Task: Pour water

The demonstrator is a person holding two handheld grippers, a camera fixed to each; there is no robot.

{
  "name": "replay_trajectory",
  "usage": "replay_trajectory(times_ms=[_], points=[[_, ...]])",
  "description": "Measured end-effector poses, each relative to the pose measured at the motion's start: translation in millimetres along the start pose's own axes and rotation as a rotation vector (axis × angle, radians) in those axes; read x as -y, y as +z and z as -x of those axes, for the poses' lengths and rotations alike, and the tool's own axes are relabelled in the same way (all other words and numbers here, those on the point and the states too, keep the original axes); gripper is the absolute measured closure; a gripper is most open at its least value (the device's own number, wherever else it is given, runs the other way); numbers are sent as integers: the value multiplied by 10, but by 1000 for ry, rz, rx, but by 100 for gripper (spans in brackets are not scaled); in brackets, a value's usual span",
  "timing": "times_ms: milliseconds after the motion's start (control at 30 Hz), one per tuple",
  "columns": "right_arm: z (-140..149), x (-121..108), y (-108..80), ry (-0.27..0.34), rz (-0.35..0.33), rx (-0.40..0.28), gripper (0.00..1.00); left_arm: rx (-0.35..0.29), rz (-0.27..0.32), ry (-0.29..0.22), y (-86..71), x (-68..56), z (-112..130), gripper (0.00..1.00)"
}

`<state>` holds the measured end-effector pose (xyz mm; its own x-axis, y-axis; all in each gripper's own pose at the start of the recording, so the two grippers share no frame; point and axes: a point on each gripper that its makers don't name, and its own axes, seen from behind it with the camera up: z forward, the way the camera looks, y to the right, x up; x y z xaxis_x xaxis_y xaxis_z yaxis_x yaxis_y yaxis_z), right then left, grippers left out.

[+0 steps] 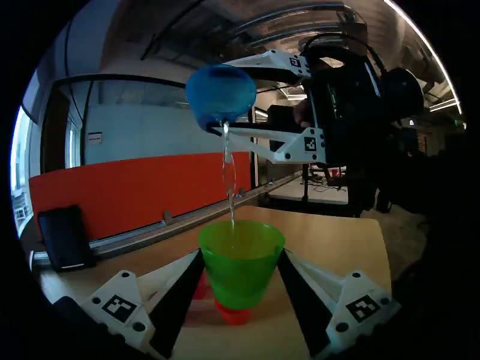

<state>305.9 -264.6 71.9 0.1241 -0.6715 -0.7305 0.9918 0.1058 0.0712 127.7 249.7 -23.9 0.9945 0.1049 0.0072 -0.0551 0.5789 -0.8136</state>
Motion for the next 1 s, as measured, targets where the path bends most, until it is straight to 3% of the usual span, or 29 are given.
replay_trajectory(times_ms=[1000], points=[[-126, -157, 34, -212, 24, -6, 10, -14, -1, -20, -9, 16, -15, 15]])
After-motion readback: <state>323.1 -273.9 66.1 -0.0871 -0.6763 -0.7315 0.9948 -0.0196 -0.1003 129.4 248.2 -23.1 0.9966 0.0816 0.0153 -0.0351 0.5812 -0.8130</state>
